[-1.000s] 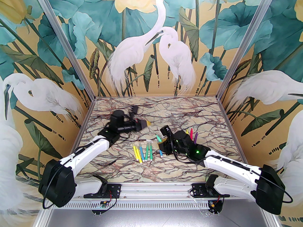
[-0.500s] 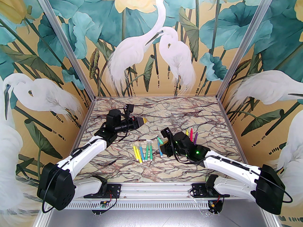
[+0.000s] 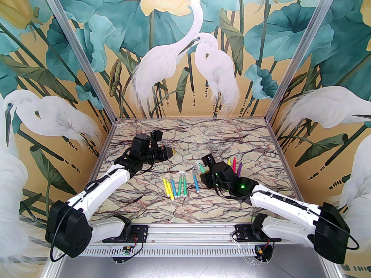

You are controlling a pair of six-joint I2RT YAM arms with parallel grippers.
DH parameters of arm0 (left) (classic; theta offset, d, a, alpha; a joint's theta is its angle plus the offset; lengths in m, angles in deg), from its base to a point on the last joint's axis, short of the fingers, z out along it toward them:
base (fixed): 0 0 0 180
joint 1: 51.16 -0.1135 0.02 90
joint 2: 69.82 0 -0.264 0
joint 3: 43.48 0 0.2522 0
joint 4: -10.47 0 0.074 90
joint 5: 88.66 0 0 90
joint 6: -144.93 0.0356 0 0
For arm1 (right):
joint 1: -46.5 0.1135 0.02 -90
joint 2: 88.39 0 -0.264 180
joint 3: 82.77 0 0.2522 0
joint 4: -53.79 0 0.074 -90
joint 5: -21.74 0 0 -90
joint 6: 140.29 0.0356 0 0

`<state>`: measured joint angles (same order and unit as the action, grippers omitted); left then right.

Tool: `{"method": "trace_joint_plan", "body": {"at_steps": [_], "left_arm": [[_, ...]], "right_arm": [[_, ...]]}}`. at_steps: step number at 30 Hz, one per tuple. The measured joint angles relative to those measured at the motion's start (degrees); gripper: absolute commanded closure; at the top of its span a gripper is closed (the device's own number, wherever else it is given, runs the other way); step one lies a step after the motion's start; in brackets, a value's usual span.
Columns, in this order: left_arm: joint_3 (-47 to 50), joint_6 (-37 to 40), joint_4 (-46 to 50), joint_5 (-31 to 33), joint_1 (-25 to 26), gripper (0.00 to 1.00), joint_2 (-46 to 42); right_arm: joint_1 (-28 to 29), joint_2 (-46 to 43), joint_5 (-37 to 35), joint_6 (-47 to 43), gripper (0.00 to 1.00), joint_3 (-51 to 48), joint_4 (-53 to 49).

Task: Open the pen caps

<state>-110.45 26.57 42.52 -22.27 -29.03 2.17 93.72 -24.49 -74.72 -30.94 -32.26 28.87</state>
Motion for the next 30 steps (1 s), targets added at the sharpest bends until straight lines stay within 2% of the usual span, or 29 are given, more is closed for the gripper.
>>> {"method": "trace_joint_plan", "body": {"at_steps": [13, 30], "left_arm": [[-4.7, 5.7, 11.3, 12.6, 0.0, 1.0, 5.5], [-8.5, 8.7, 17.3, 21.2, 0.0, 1.0, 14.0]], "right_arm": [[-4.5, 3.2, -8.7, 5.1, 1.0, 1.8, -2.4], [-7.6, 10.5, -16.3, 8.1, 1.0, 4.3, -4.2]]}}
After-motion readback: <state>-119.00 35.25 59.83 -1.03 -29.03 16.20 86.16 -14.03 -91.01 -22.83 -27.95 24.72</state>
